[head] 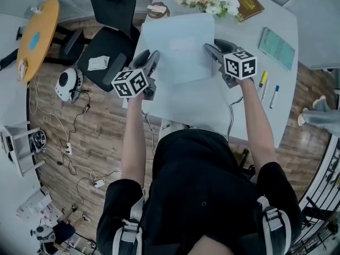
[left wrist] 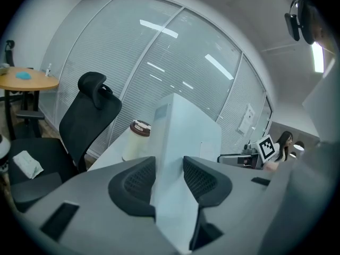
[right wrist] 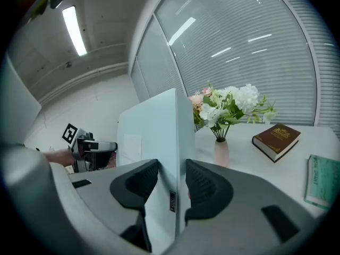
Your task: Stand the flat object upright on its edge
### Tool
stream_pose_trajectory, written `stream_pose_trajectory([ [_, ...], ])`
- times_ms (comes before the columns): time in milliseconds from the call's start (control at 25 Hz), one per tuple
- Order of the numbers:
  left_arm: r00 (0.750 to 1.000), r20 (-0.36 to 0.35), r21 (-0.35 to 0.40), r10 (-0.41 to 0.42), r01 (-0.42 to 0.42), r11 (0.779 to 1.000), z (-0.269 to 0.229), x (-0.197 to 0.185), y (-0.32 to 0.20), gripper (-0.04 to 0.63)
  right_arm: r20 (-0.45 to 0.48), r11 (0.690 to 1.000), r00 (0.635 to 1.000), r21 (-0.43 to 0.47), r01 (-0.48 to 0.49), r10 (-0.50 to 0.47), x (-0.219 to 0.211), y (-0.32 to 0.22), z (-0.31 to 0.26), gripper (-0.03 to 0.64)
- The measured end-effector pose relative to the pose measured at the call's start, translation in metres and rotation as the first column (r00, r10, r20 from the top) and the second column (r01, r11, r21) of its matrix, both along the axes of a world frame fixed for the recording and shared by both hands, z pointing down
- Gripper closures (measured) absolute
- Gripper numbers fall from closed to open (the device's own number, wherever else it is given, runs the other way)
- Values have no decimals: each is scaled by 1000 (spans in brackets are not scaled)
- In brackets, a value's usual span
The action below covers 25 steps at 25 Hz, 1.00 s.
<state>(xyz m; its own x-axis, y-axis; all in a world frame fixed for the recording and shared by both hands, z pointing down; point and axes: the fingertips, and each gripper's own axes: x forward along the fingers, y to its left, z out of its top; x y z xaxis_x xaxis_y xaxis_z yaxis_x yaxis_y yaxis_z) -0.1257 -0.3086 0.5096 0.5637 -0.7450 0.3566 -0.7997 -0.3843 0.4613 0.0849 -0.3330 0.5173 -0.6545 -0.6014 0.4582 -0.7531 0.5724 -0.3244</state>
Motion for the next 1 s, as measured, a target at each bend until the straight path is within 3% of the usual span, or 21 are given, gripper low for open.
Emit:
stream_pose_trajectory([
  [480, 995, 102, 82, 1, -9, 997, -7, 2, 0, 430, -26, 999, 1000, 48, -14, 15, 3, 4, 2, 449],
  [1000, 989, 144, 159, -16, -8, 987, -1, -2, 10, 436, -69, 993, 998, 120, 1, 7, 0, 14, 2, 462],
])
